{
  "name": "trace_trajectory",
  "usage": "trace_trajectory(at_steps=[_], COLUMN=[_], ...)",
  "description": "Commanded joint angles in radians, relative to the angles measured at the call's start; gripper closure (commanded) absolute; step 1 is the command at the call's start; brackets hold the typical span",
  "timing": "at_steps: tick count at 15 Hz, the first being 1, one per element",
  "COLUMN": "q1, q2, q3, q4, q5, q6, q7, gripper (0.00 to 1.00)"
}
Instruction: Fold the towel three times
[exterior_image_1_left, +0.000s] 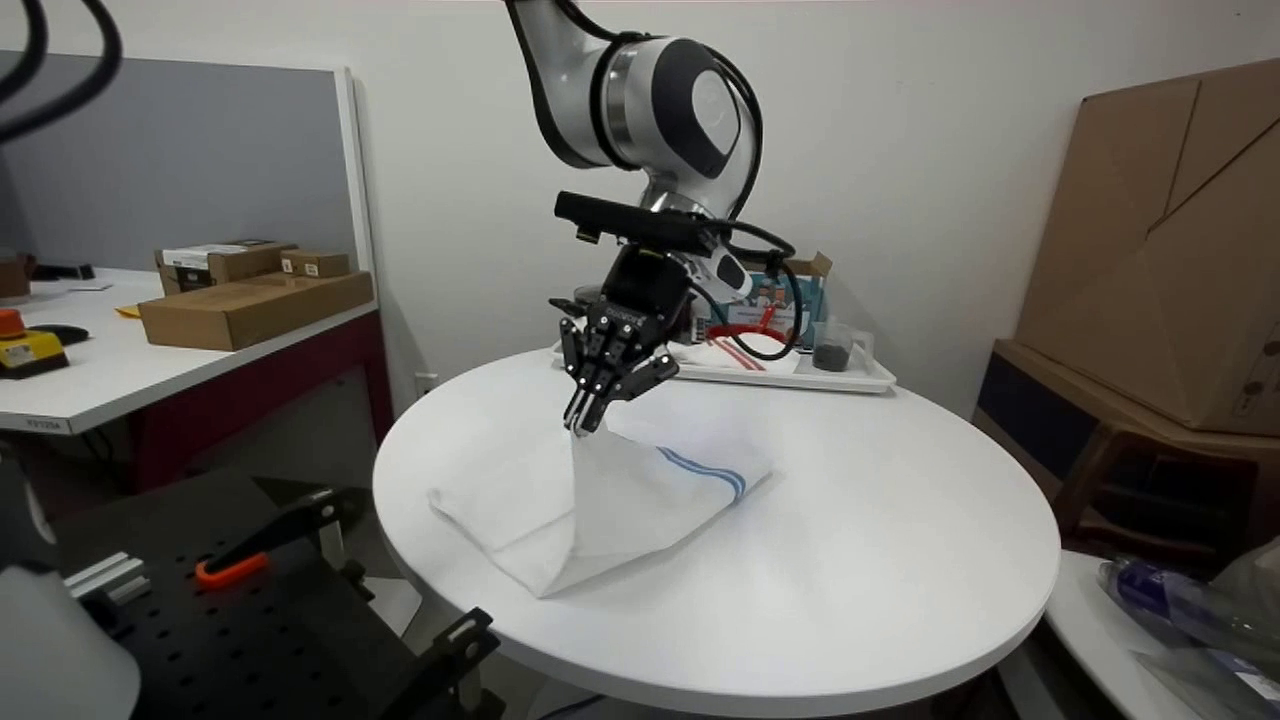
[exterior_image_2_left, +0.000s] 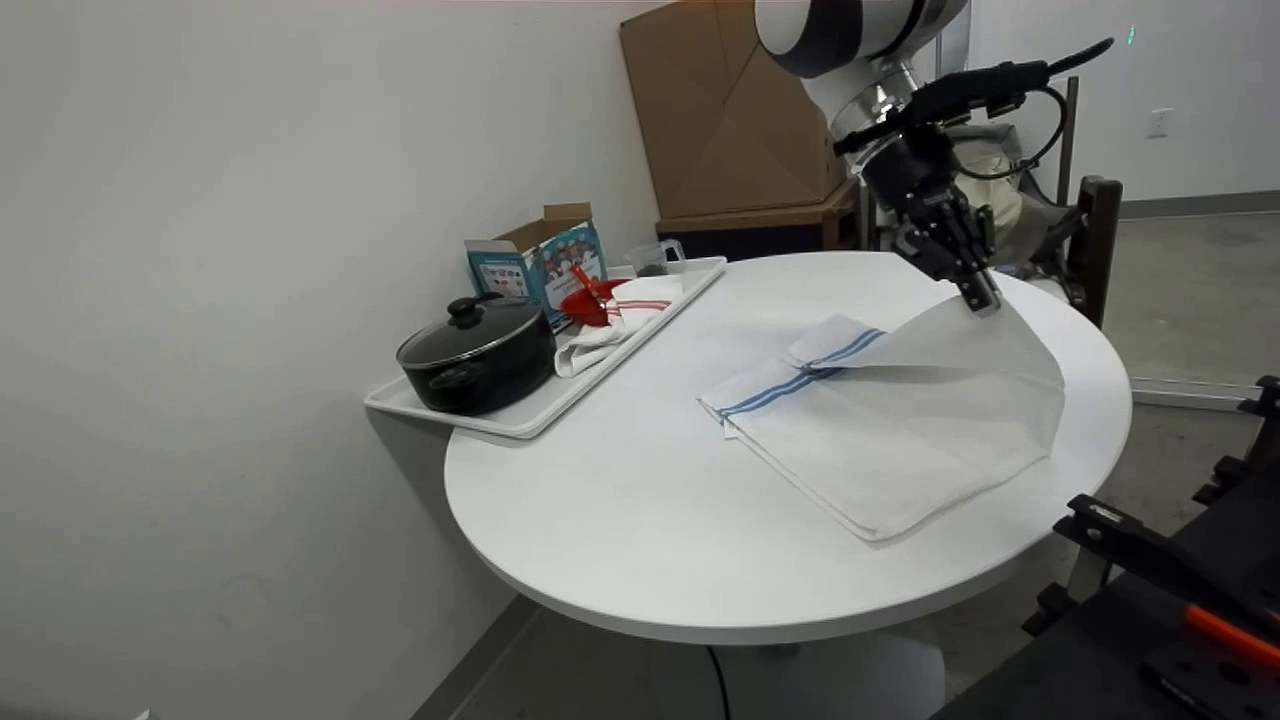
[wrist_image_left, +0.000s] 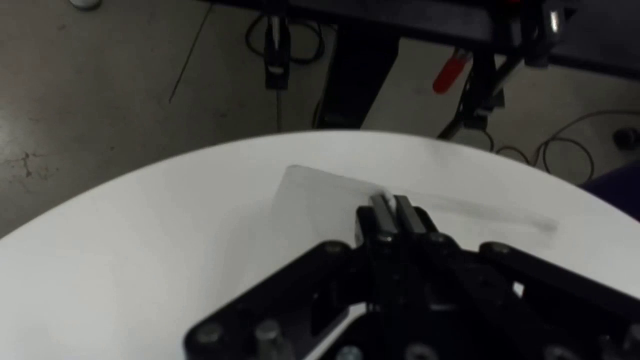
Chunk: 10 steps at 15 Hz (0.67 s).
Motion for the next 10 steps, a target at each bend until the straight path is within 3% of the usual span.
trace_trajectory(at_steps=[1, 2, 3, 10], q1=[0.005, 0.004, 0.003, 0.000], q2=[0.011, 0.017, 0.021, 0.001], q3=[-0.014, -0.017, -0.021, -0.014], q4=[0.000, 0.005, 0.009, 0.014], q5=[-0.073, -0.087, -0.100, -0.136], q6=[-0.123, -0.153, -0.174, -0.202], q7=[-0.018, -0.009, -0.007, -0.027], gripper=[0.99, 0.71, 0.69, 0.20])
